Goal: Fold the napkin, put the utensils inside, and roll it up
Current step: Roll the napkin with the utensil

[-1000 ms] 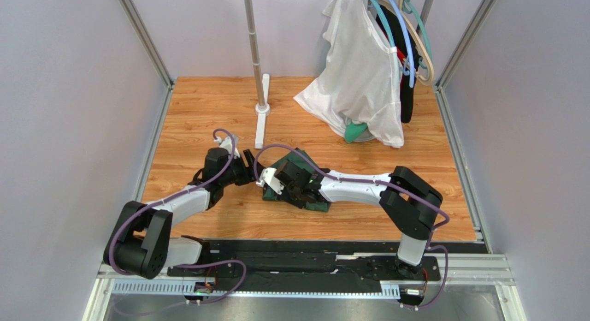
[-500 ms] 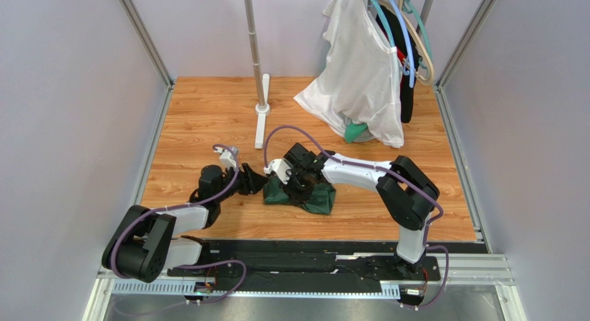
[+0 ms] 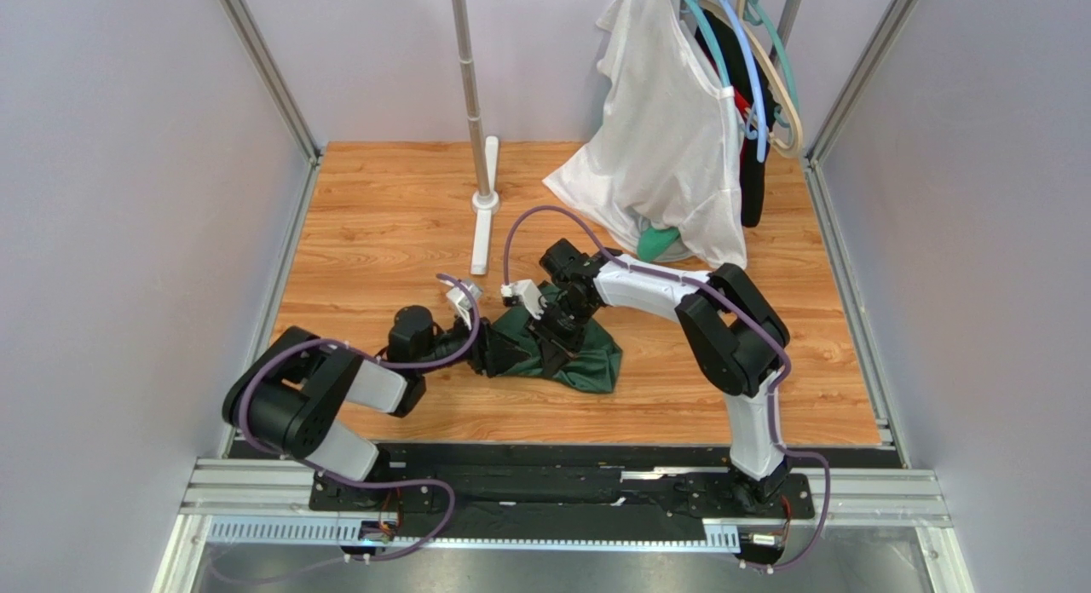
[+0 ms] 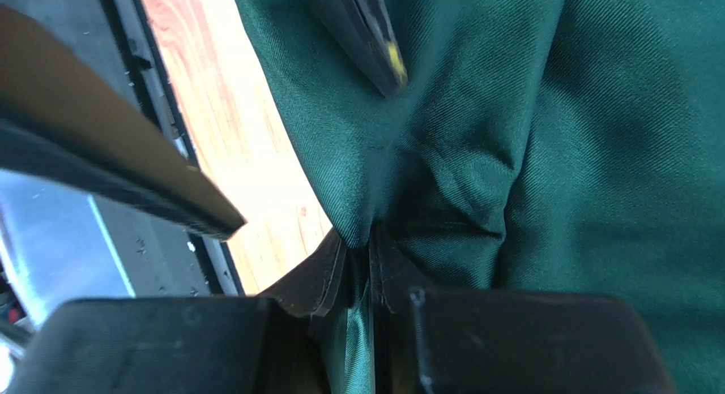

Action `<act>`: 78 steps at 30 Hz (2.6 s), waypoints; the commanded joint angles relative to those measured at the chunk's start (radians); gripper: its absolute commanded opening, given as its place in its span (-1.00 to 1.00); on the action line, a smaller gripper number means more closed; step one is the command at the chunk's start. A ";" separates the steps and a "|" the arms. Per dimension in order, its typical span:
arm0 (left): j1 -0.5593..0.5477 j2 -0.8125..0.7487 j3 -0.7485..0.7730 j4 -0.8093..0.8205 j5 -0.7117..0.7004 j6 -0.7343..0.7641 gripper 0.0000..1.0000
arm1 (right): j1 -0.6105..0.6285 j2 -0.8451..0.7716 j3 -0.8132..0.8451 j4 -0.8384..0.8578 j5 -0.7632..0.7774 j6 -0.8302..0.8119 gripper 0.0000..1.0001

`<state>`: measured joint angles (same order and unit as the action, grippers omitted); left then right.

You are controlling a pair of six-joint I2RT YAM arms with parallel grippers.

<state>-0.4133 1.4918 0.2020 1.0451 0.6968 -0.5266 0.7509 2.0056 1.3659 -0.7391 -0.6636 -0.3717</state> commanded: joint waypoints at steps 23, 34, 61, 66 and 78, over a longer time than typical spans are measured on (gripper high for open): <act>-0.146 0.173 0.172 -0.081 0.092 0.148 0.29 | -0.088 0.094 0.062 -0.134 -0.189 -0.102 -1.00; -0.191 0.067 0.177 -0.361 -0.066 0.223 0.25 | -0.117 0.099 0.061 -0.134 -0.211 -0.108 -1.00; -0.237 0.013 0.183 -0.637 -0.290 0.169 -0.35 | -0.154 0.102 0.059 -0.128 -0.241 -0.105 -1.00; -0.239 0.038 0.209 -0.694 -0.302 0.171 -0.67 | -0.154 0.091 0.050 -0.115 -0.245 -0.096 -1.00; -0.156 0.140 0.261 -0.741 -0.152 0.122 -0.92 | -0.176 -0.071 -0.033 -0.016 -0.257 -0.004 -0.31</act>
<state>-0.5995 1.5753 0.4763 0.4358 0.5289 -0.4072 0.5900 2.0628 1.3632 -0.8314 -0.9001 -0.4152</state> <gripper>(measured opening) 0.072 0.285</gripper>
